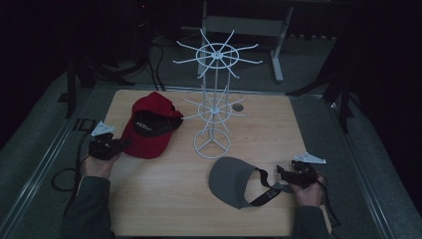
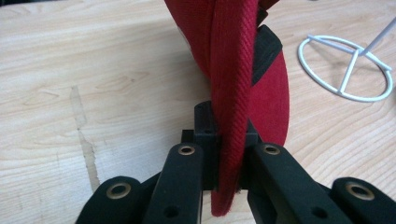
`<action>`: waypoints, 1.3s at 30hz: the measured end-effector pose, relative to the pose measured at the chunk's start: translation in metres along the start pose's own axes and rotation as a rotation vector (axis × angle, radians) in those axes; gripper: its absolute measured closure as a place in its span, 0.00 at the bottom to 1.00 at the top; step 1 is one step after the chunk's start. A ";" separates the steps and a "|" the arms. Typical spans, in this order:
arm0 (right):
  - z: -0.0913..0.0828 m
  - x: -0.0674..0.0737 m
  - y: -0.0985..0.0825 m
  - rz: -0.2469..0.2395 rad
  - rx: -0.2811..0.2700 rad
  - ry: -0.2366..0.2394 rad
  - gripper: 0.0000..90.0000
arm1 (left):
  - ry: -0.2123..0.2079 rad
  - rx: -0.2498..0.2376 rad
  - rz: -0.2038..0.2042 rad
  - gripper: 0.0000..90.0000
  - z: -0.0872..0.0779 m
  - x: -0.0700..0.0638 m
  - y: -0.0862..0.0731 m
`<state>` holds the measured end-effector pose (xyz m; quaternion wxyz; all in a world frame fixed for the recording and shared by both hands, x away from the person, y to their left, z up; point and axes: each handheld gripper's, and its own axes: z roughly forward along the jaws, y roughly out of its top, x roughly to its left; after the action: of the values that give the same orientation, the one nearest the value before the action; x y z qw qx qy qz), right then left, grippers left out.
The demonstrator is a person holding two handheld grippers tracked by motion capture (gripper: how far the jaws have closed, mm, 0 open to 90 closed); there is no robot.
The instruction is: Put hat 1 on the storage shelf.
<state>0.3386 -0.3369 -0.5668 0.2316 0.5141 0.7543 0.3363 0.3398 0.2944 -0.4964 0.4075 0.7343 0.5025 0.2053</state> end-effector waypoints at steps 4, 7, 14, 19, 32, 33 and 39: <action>0.000 0.000 0.000 0.000 0.000 0.000 0.34 | 0.017 -0.014 0.002 0.96 -0.004 0.000 0.002; 0.000 0.000 0.000 0.000 0.000 0.000 0.34 | 0.027 -0.038 0.001 0.96 -0.008 0.000 0.006; 0.000 0.000 0.000 0.001 0.000 -0.001 0.34 | 0.034 -0.063 0.005 0.96 -0.013 -0.003 0.013; 0.000 0.000 0.000 0.001 0.000 -0.001 0.34 | 0.041 -0.082 0.004 0.96 -0.016 -0.003 0.018; 0.000 0.000 0.000 0.001 0.000 -0.001 0.34 | 0.065 -0.132 0.007 0.96 -0.025 -0.005 0.030; 0.000 0.000 0.000 0.001 0.000 -0.001 0.34 | 0.068 -0.138 0.006 0.96 -0.026 -0.005 0.031; 0.000 0.000 0.000 0.001 0.000 -0.001 0.34 | 0.067 -0.154 0.002 0.96 -0.029 -0.006 0.035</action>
<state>0.3382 -0.3367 -0.5669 0.2318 0.5147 0.7539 0.3361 0.3363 0.2943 -0.4507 0.4457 0.6940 0.4978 0.2682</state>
